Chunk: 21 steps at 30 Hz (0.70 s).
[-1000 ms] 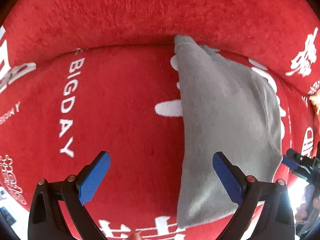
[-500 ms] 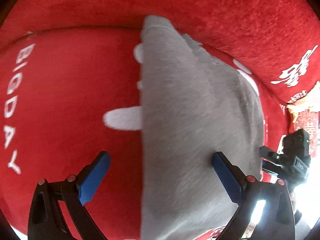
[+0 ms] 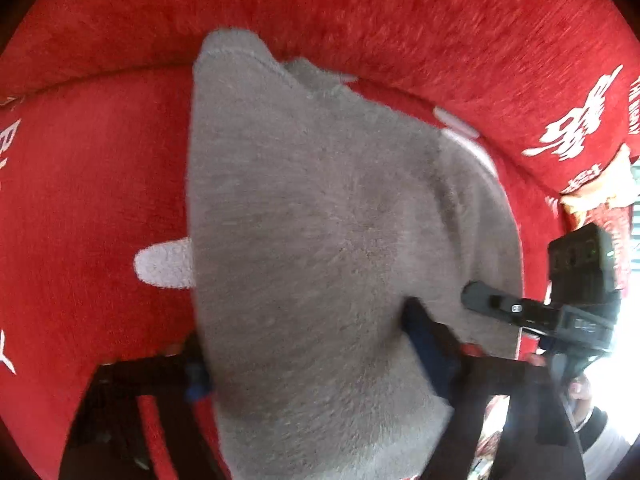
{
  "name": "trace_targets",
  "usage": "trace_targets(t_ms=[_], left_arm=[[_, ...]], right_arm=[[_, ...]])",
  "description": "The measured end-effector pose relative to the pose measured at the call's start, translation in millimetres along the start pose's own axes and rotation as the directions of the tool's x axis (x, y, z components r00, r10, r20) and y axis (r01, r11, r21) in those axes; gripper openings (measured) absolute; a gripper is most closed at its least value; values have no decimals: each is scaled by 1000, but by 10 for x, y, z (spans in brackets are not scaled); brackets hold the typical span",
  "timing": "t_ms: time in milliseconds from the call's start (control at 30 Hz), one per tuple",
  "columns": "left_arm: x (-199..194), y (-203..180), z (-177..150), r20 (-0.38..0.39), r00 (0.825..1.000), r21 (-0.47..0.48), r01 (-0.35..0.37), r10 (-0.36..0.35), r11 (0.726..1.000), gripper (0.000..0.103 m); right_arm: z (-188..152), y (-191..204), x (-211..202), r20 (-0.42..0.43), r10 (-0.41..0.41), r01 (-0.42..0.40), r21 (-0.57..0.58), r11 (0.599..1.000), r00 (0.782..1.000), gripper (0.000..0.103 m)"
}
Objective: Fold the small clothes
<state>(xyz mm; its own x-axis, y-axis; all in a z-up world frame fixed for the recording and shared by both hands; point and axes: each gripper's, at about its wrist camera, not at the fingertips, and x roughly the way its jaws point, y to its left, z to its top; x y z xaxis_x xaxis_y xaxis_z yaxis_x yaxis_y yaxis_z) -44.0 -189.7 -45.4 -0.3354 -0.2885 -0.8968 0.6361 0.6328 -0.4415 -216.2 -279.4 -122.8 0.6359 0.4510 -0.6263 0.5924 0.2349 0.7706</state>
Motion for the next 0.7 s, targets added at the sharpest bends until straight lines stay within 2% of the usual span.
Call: trace_targets(t_ms=[33, 67, 133, 400, 567, 700], left_arm=[[-46, 21, -9, 7, 1000, -2, 13, -13, 1000, 57], [-100, 38, -24, 15, 999, -5, 30, -30, 1000, 50], [-221, 51, -59, 29, 997, -4, 65, -65, 998, 47], [-810, 50, -314, 87, 990, 41, 108, -111, 993, 46], [-1202, 299, -525, 101, 990, 30, 100, -103, 995, 46], [-1426, 658, -770, 95, 994, 8, 61, -61, 998, 46]], right_arm=[[-14, 11, -11, 7, 18, -18, 7, 1000, 1000, 31], [-47, 56, -37, 15, 50, -50, 11, 999, 999, 30], [-102, 153, -57, 23, 95, -95, 15, 995, 995, 29], [-411, 631, -185, 35, 191, -191, -7, 982, 981, 29], [-667, 955, -26, 9, 216, -216, -11, 976, 976, 29], [-875, 1073, 234, -26, 226, -226, -7, 974, 974, 29]])
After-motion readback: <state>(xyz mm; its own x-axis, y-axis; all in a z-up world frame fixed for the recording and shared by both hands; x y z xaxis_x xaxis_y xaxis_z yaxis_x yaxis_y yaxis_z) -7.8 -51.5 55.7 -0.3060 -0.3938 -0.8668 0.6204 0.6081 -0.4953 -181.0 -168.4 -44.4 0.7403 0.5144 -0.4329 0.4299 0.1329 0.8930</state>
